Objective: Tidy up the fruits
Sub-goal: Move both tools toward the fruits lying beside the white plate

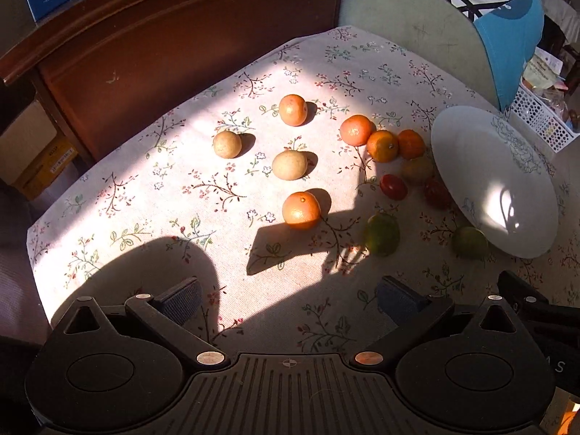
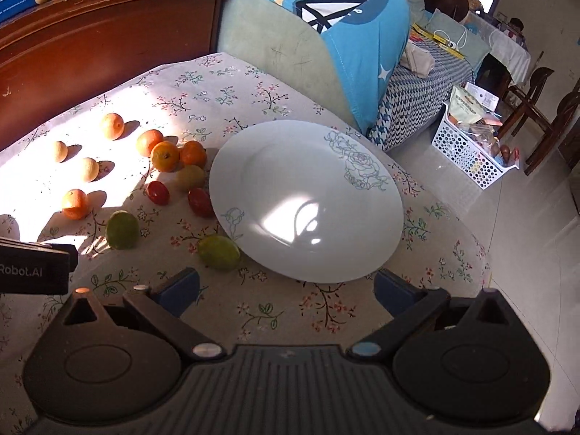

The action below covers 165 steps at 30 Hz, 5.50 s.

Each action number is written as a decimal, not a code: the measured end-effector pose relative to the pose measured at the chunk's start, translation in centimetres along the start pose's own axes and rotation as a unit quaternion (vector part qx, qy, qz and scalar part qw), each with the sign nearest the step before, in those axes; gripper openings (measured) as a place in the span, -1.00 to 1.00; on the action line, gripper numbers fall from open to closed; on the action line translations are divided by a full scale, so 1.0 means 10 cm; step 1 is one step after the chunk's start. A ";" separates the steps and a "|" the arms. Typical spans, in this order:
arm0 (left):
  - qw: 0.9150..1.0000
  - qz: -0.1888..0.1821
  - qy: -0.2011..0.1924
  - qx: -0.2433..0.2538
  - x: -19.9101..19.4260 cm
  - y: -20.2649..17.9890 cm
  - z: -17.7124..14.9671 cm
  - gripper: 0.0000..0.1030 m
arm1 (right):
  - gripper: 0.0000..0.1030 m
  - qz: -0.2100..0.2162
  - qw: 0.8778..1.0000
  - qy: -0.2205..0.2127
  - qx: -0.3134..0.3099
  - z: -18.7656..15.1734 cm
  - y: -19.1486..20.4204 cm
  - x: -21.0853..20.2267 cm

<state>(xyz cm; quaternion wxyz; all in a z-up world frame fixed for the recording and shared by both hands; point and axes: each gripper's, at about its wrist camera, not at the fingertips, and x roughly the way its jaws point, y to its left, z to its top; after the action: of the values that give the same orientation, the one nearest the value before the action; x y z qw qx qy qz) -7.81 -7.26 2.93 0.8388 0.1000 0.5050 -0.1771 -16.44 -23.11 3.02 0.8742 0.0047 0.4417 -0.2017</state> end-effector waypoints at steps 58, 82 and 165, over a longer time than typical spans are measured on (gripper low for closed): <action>0.993 0.086 -0.072 -0.048 -0.11 0.17 0.09 0.99 | 0.92 0.065 0.997 -0.018 -0.047 0.32 0.25 0.14; 0.995 0.085 -0.041 -0.015 -0.06 0.20 0.09 0.99 | 0.92 0.080 0.997 0.012 -0.016 0.35 0.25 0.26; 0.996 0.052 -0.004 0.066 0.23 -0.26 0.02 0.99 | 0.65 0.020 0.987 0.081 0.140 0.10 -0.46 0.80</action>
<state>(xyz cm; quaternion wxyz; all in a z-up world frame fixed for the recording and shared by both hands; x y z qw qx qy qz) -7.64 -10.15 1.04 0.8406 0.1806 0.4827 -0.1667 -13.11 -30.35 -1.80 0.8301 0.1520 0.4784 -0.2429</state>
